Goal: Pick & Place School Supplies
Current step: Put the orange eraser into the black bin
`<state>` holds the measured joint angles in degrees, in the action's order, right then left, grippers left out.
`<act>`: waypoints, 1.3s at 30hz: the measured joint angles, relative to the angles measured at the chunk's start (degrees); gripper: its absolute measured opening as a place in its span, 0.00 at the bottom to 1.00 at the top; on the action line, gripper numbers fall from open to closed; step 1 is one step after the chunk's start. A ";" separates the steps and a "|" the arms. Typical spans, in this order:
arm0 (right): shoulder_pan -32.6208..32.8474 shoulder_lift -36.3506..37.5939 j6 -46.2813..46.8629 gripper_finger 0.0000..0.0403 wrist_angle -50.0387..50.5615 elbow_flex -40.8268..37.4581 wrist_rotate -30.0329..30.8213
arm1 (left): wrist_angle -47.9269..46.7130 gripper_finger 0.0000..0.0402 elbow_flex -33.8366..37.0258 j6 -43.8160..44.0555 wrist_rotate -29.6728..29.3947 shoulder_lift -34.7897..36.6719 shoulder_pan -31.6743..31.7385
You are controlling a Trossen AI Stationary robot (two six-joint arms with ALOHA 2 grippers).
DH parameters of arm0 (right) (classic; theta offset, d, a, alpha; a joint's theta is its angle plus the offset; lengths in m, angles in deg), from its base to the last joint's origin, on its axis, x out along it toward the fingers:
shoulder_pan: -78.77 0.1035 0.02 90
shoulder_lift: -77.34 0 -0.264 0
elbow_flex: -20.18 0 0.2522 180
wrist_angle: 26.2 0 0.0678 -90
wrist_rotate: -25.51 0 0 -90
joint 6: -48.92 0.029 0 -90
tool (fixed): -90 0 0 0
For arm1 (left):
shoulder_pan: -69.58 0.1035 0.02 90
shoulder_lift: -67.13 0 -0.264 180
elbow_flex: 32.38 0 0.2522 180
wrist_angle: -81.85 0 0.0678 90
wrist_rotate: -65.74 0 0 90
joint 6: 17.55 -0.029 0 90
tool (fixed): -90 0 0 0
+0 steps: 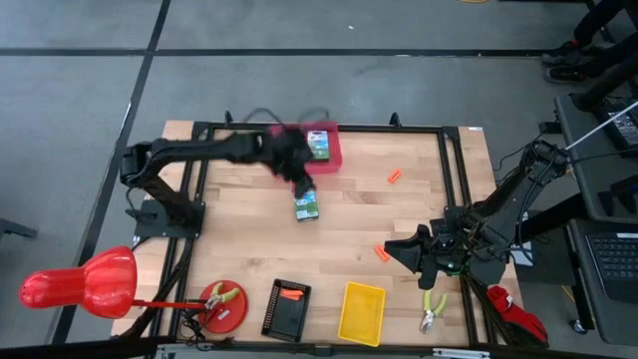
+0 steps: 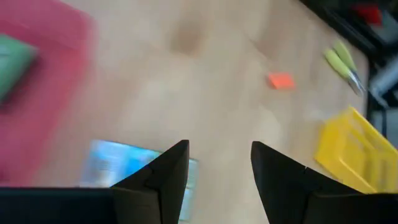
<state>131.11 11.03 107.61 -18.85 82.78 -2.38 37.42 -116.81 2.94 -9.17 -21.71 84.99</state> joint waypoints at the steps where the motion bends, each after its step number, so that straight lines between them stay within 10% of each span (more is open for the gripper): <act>1: 0.00 0.00 -0.54 0.29 0.00 0.00 0.00 | 0.08 0.42 0.00 0.67 -1.01 0.28 -3.29; 13: 6.48 0.48 -20.61 0.29 -11.33 0.00 15.50 | 10.38 0.42 0.00 8.96 -37.61 -2.26 -38.91; 30: 17.44 0.96 -17.56 0.29 -10.90 0.00 27.89 | 25.14 0.36 -4.24 -1.90 -6.08 -22.37 -23.54; 39: 17.49 0.94 -15.63 0.29 -11.44 0.00 26.62 | 22.91 0.45 -13.72 -19.86 -3.02 -30.51 -17.79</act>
<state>148.60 11.98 91.98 -30.30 82.78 24.23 60.33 -130.53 -16.92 -12.19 -52.22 67.19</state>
